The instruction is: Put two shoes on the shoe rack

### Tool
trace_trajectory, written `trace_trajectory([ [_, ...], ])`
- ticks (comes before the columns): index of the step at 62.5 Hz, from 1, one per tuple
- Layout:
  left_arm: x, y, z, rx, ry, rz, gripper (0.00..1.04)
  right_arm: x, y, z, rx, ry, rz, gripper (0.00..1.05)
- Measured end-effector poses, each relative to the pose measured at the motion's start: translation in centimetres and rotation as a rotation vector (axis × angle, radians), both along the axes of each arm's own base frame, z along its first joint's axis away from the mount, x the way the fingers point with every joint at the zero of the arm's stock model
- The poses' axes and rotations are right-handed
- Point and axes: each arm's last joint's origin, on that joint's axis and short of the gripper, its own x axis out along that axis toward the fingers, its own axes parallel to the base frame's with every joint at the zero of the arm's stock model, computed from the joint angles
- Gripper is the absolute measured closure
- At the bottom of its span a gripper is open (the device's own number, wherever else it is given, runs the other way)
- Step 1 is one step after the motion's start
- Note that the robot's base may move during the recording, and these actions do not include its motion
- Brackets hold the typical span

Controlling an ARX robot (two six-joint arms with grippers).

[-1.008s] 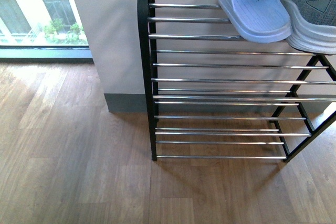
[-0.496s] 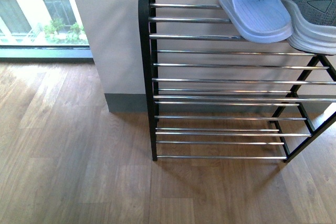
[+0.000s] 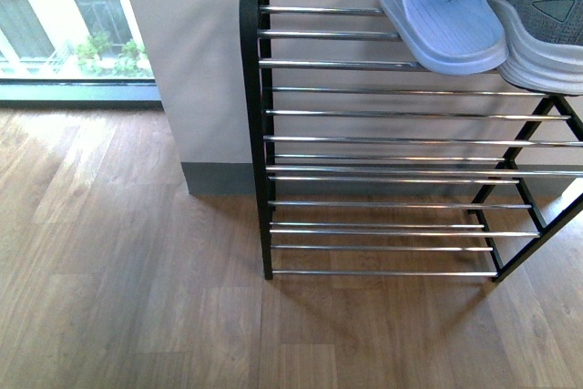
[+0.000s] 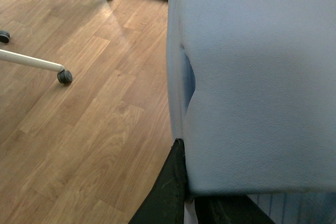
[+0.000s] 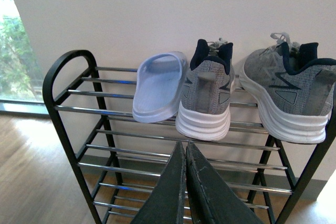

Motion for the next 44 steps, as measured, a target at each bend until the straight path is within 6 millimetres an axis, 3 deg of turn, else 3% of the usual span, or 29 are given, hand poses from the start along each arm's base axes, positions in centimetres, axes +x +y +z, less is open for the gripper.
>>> trace_trajectory([
  [44, 0.0, 0.0, 0.0, 0.0, 0.0, 0.0, 1.03, -2.1, 0.0, -0.4, 0.0, 0.012, 0.0, 1.03],
])
